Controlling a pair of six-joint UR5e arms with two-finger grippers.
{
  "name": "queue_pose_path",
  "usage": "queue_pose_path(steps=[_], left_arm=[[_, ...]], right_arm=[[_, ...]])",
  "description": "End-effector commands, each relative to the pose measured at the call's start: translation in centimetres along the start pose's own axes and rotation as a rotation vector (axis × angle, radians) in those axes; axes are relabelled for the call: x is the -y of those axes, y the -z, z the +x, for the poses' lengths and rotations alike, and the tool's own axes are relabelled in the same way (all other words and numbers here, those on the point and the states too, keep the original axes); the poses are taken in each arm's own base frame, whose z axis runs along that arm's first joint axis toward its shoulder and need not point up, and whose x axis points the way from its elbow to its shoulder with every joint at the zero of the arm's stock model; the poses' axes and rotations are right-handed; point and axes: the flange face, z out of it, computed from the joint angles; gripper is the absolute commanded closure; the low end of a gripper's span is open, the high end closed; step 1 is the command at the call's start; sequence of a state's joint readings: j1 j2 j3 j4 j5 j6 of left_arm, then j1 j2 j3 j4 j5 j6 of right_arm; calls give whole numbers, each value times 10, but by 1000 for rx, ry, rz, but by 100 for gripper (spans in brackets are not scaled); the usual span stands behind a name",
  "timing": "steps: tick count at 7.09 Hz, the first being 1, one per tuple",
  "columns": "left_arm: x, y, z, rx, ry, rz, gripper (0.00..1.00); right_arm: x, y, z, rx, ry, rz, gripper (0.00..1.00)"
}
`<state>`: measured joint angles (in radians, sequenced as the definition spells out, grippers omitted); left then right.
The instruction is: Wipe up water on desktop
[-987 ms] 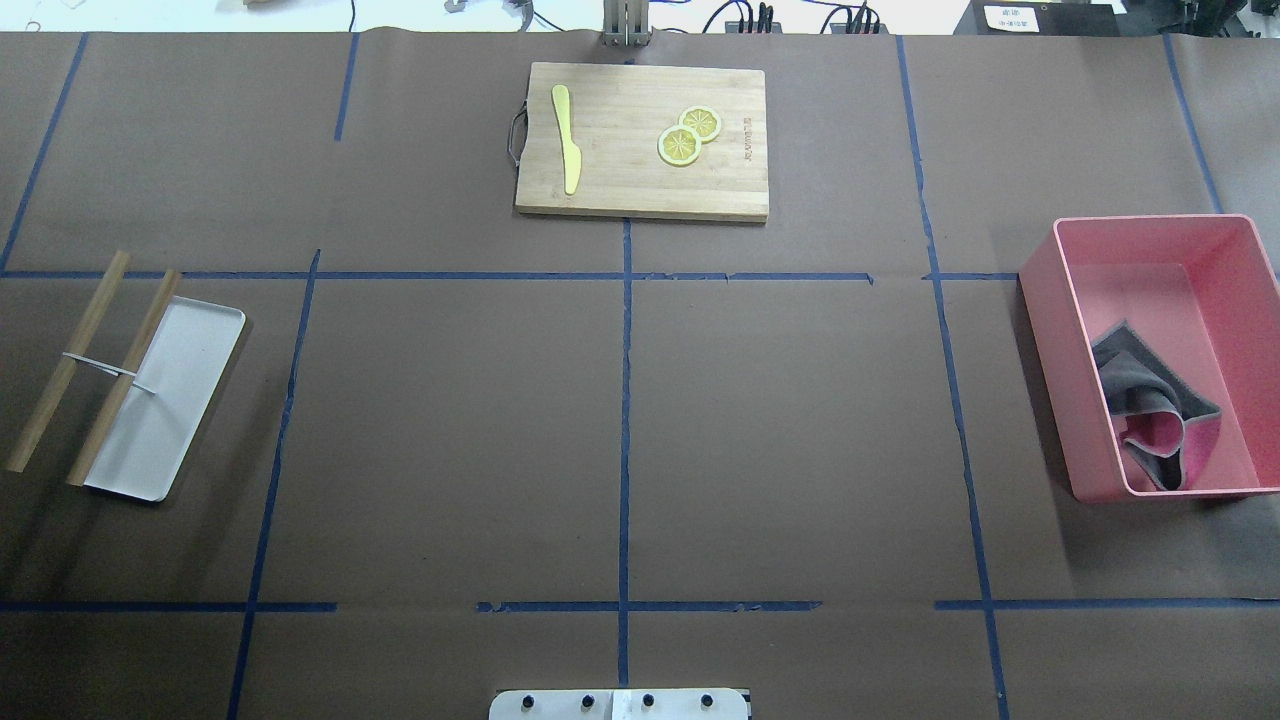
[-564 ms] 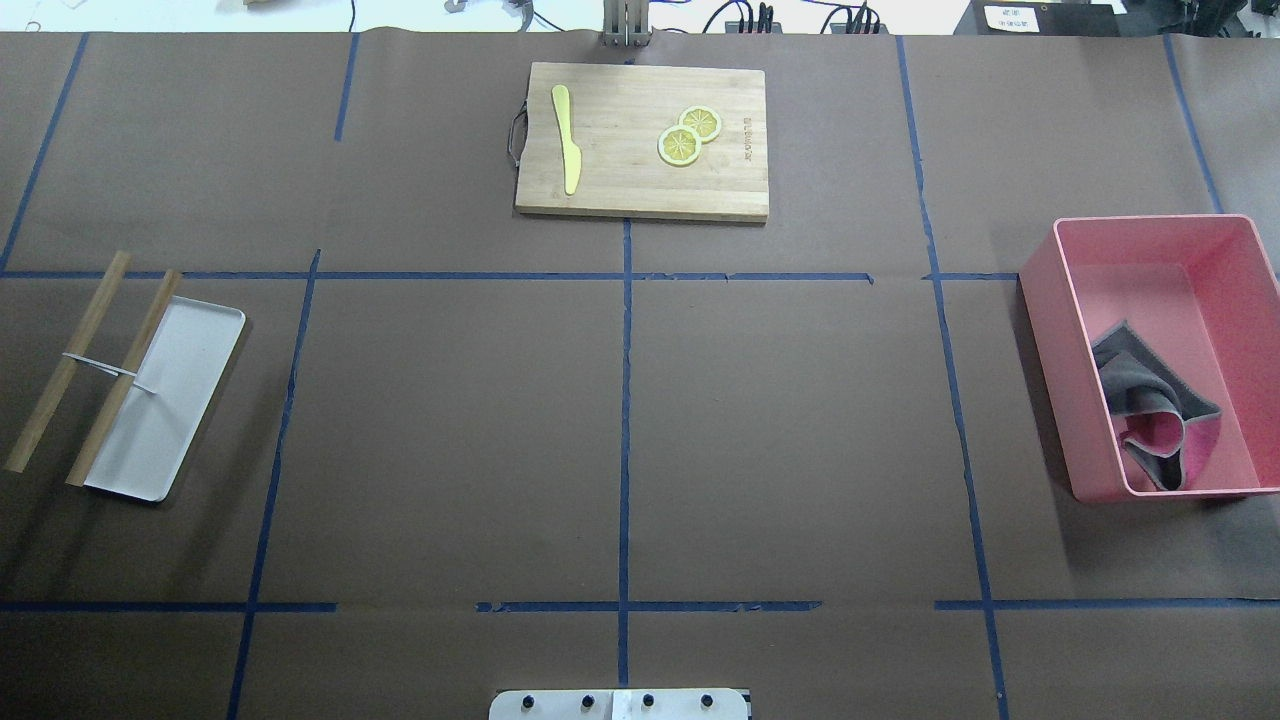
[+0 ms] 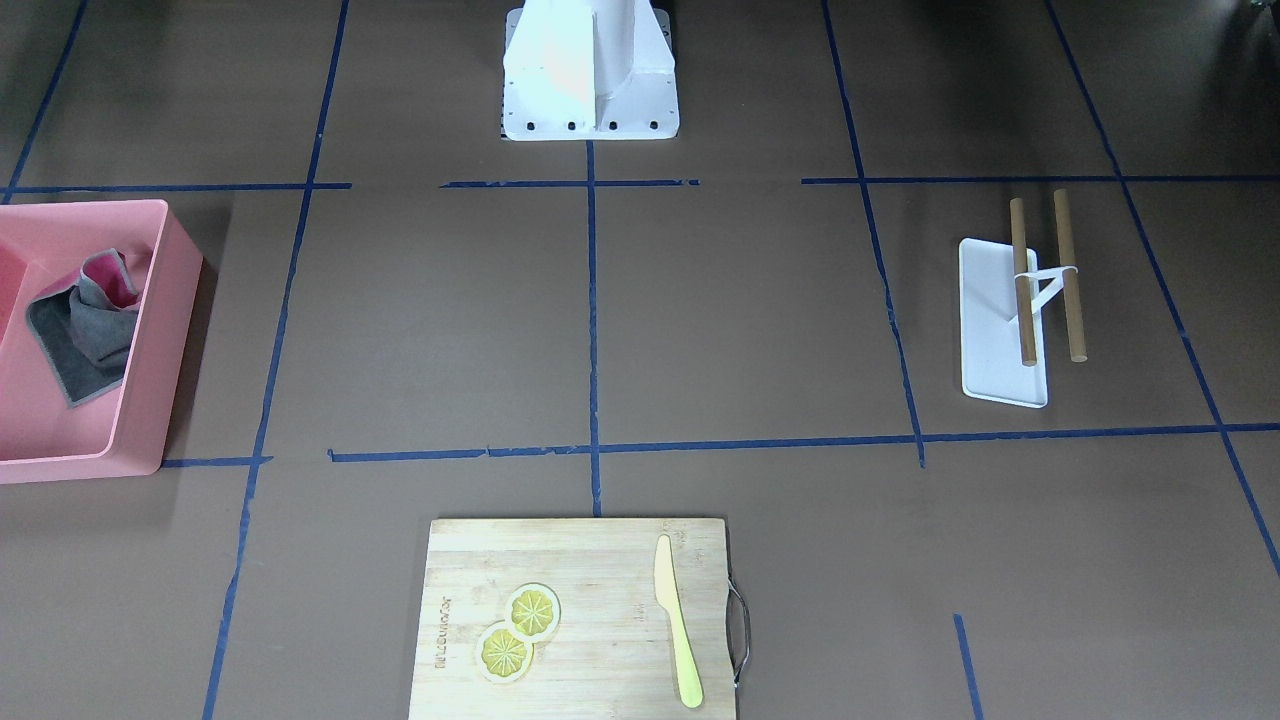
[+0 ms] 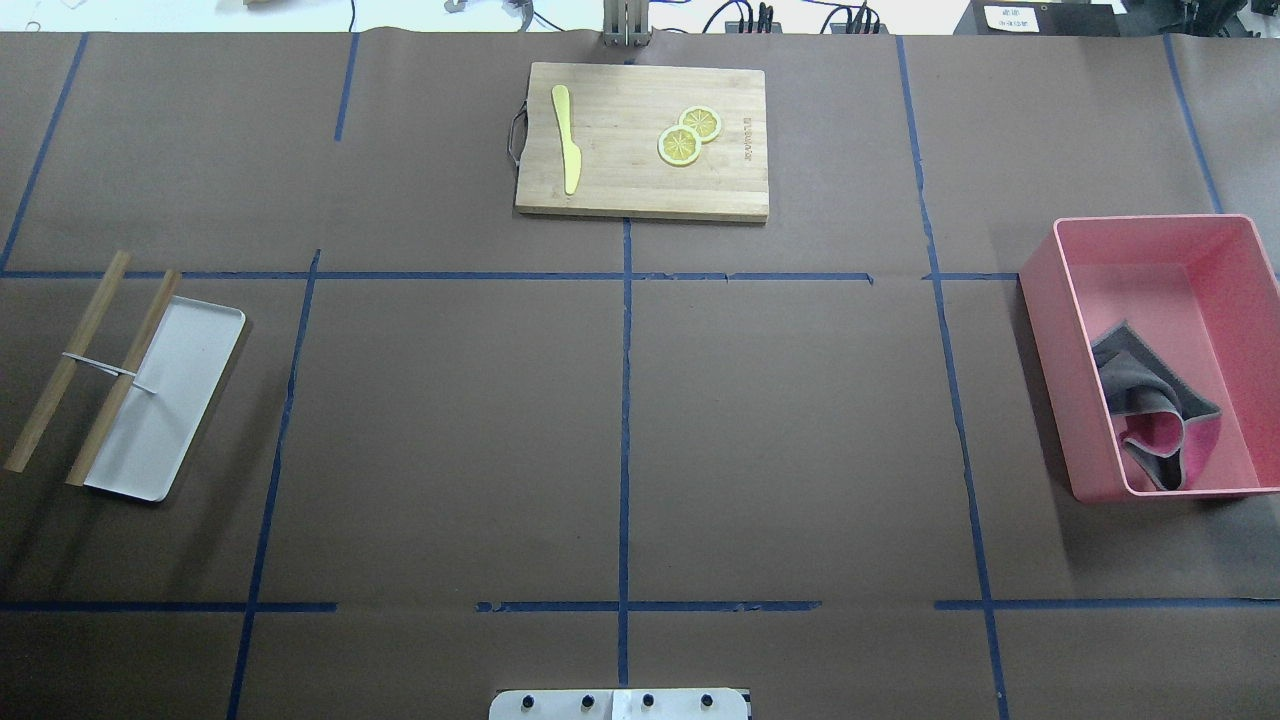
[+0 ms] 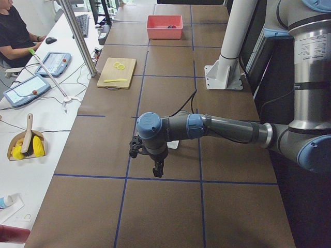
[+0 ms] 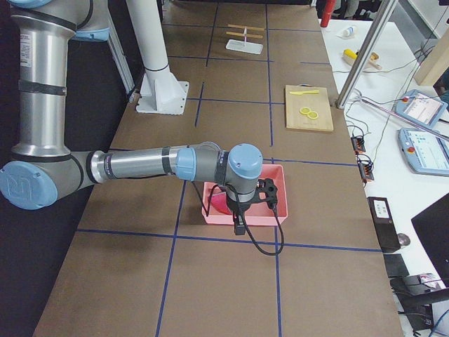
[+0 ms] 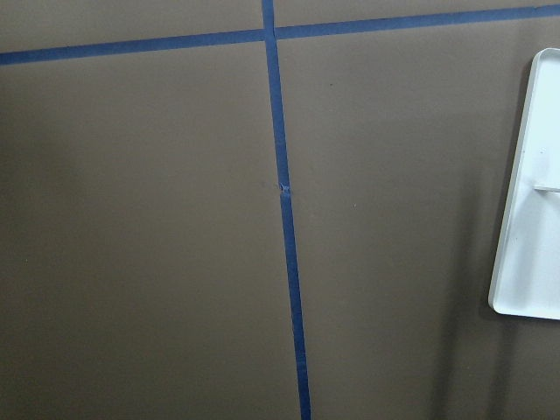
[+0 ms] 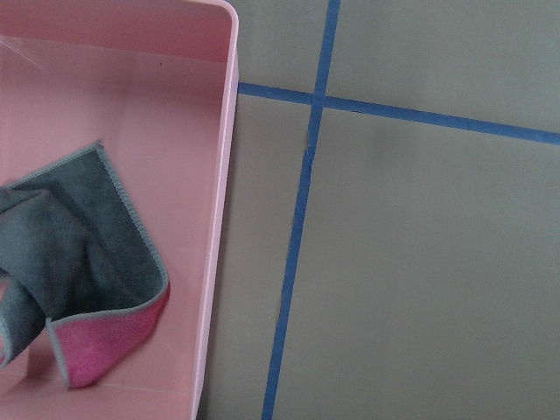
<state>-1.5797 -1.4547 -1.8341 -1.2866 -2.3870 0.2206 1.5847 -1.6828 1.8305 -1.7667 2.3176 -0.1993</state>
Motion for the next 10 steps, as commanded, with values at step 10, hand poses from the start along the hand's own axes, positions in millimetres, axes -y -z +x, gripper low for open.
queue_pose_path(steps=[10], left_arm=[[15, 3, 1, 3, -22, 11, 0]], right_arm=[[5, -3, 0, 3, 0, -6, 0]])
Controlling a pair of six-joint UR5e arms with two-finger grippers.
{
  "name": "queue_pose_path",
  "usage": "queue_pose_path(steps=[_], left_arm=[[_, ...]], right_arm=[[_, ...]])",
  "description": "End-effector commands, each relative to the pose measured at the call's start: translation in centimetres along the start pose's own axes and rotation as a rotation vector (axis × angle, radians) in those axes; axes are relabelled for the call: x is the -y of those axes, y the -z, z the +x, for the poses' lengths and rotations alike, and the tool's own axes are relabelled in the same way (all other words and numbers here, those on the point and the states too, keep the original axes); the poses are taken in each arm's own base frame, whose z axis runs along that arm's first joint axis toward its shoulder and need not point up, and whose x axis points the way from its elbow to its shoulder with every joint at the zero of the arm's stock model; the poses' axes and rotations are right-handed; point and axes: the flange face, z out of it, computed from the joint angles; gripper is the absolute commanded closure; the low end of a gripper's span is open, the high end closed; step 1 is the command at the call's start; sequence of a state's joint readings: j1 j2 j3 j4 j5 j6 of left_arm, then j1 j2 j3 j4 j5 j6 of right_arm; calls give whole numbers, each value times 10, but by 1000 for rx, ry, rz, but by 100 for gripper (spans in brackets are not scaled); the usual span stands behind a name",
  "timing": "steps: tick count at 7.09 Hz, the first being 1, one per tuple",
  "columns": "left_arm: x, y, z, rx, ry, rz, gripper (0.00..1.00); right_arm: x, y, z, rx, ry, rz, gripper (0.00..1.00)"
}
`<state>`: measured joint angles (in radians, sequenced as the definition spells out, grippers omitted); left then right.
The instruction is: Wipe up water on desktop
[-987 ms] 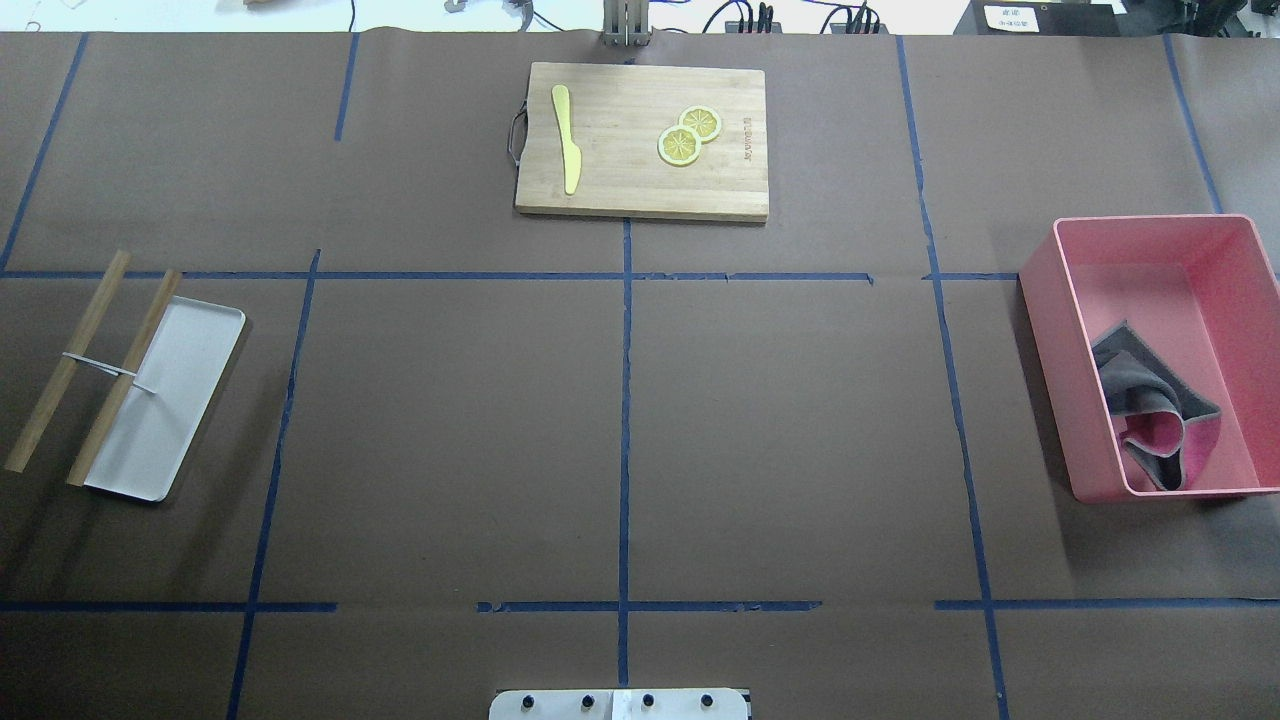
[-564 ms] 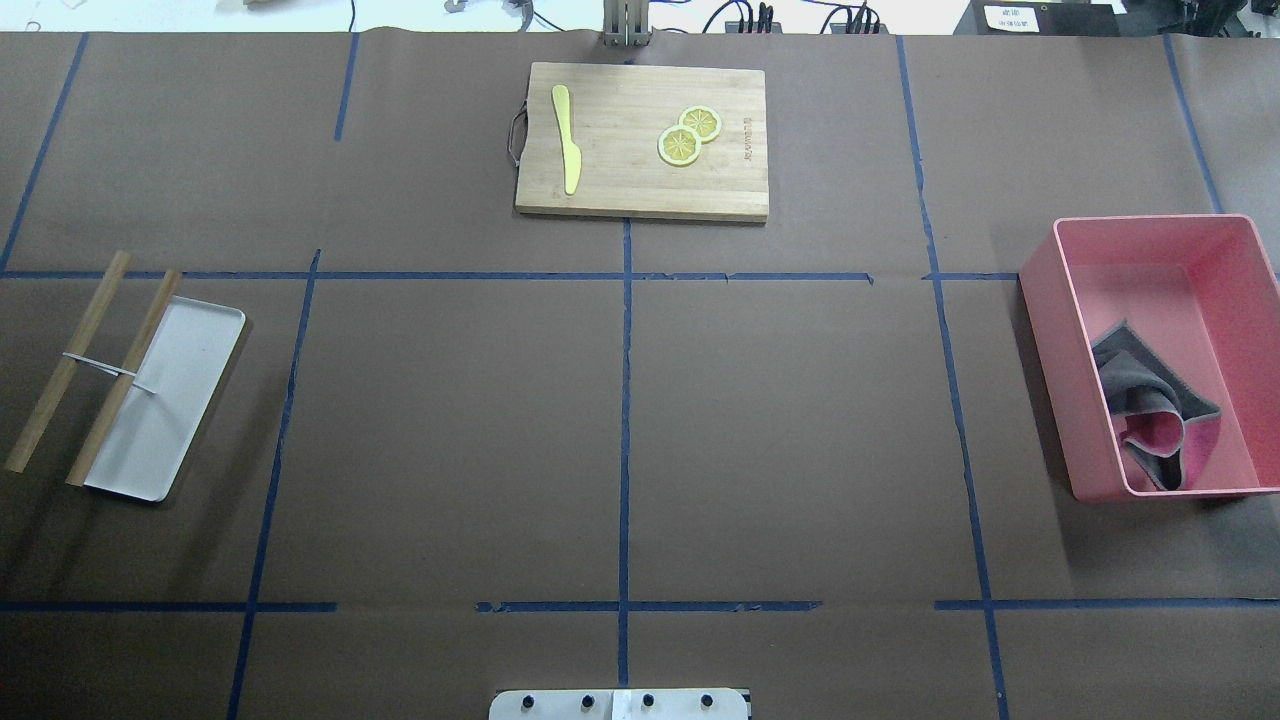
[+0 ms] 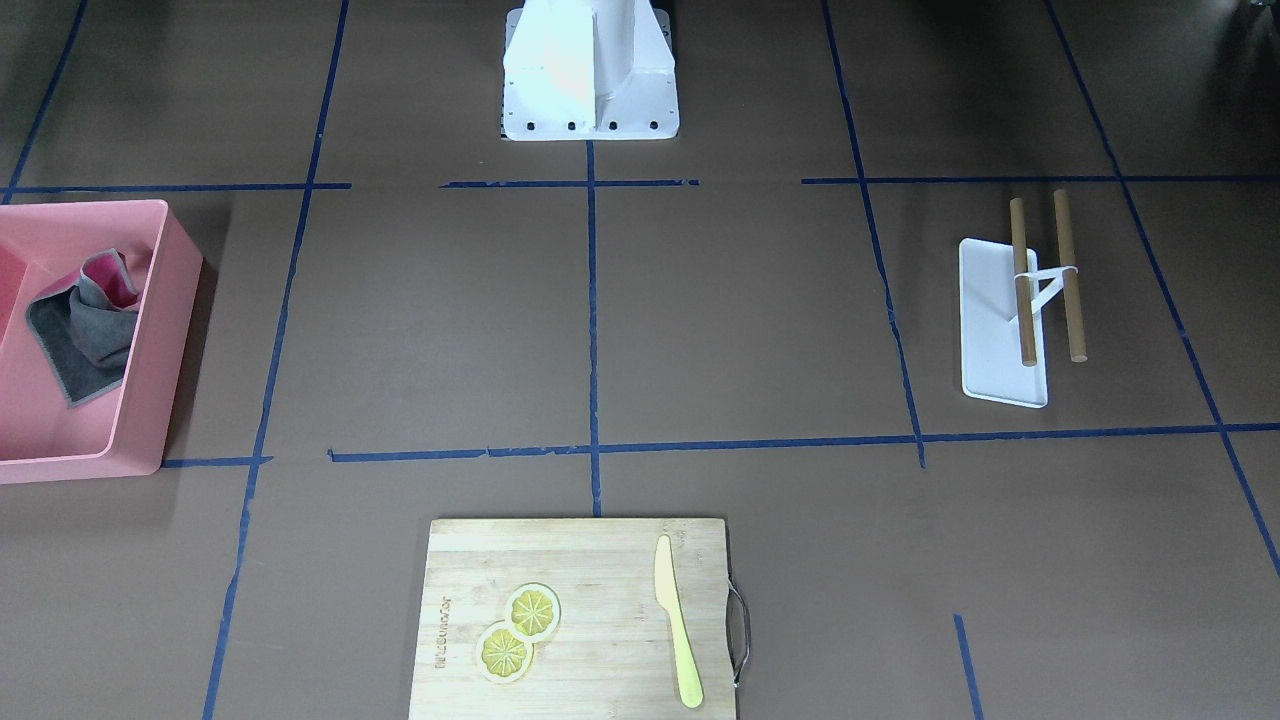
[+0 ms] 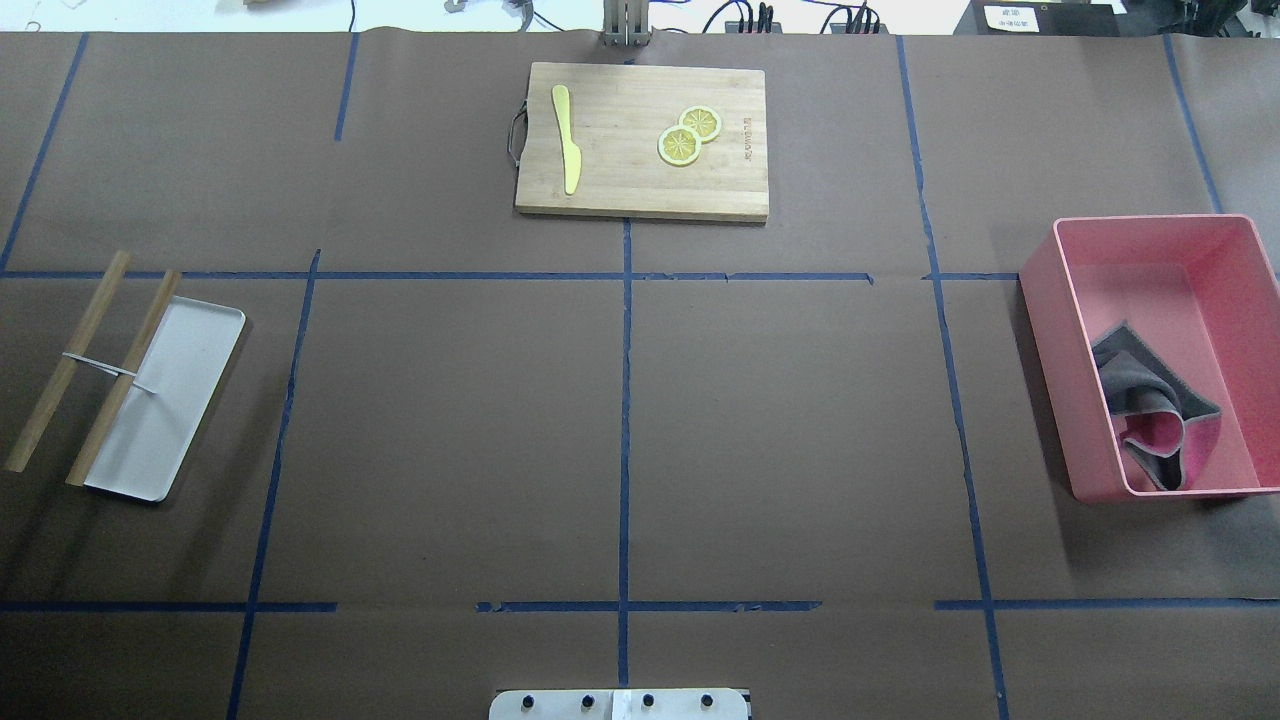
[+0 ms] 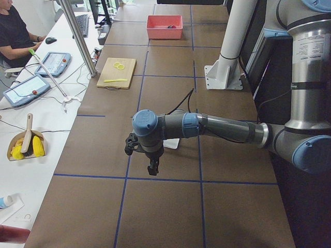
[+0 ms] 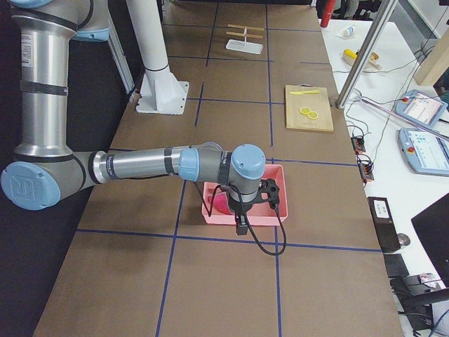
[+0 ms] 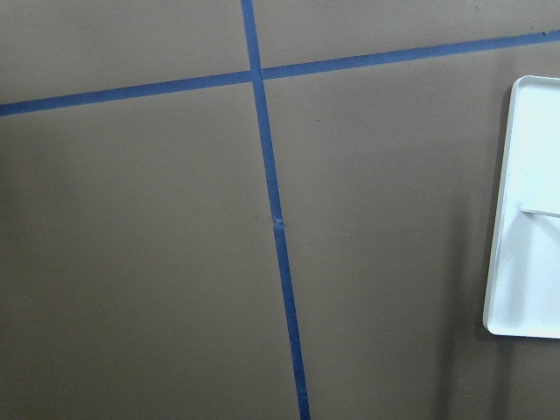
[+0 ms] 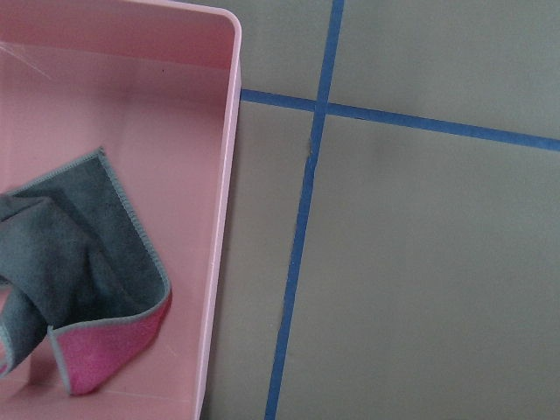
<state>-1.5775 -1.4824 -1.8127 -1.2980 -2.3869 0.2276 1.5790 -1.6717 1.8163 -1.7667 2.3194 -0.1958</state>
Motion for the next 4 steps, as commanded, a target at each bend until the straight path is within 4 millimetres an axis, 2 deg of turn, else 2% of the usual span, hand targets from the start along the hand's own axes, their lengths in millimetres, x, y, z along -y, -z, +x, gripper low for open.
queue_pose_path(steps=[1, 4], left_arm=[[6, 5, 4, 2, -8, 8, 0], [13, 16, 15, 6, -34, 31, 0]], right_arm=[[0, 0, -1, 1, 1, 0, 0], [0, 1, -2, 6, 3, 2, 0]])
